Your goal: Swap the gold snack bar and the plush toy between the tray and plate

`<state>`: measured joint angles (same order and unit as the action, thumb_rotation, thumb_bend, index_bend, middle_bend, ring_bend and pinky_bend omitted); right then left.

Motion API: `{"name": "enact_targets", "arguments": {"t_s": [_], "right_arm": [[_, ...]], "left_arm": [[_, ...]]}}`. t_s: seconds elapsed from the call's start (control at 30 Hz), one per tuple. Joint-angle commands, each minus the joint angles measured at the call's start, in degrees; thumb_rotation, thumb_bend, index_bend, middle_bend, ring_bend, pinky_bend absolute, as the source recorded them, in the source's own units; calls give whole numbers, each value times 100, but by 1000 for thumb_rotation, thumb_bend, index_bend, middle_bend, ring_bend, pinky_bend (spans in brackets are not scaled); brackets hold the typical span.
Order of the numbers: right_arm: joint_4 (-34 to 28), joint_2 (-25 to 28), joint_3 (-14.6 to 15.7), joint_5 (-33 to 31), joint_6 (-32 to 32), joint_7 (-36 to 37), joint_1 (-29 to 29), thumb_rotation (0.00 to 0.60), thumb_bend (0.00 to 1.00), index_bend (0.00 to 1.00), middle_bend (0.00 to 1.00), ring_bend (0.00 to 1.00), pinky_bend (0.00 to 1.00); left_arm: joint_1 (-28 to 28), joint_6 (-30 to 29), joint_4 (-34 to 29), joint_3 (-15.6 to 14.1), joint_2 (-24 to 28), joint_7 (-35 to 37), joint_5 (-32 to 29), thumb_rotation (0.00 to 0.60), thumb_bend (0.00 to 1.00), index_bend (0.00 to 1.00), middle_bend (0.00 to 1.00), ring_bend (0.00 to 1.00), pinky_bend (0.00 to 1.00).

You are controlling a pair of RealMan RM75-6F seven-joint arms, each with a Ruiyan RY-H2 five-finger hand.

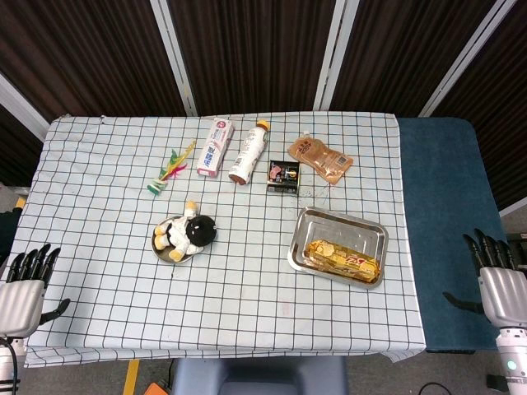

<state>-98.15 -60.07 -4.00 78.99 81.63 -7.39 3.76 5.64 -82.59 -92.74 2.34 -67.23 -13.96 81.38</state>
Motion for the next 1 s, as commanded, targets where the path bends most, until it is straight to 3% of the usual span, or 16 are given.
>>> {"name": "enact_targets", "arguments": {"t_s": [0.03,0.6,0.87,1.0], "right_arm": [[4,2,-5,7,12,18,-6,600,90,0,0,0,0],[125,-93,41,268,84,138,4,600,90,0,0,0,9],[125,-275,6,644,-133,161,314,600,90,67,78,51,149],[-10,-411,-122,555,-772,94,777,600,90,75,145,109,187]], "left_arm": [[14,50,-25,-17,25,53,-2,600,232,0,0,0,0],[65,139,42,7,6,100,-67,600,231,0,0,0,0],[-6,-48,-54,-14,69,126,53,600,232,0,0,0,0],[27,54,-26,-20,87,152,14,600,231,0,0,0,0]]}}
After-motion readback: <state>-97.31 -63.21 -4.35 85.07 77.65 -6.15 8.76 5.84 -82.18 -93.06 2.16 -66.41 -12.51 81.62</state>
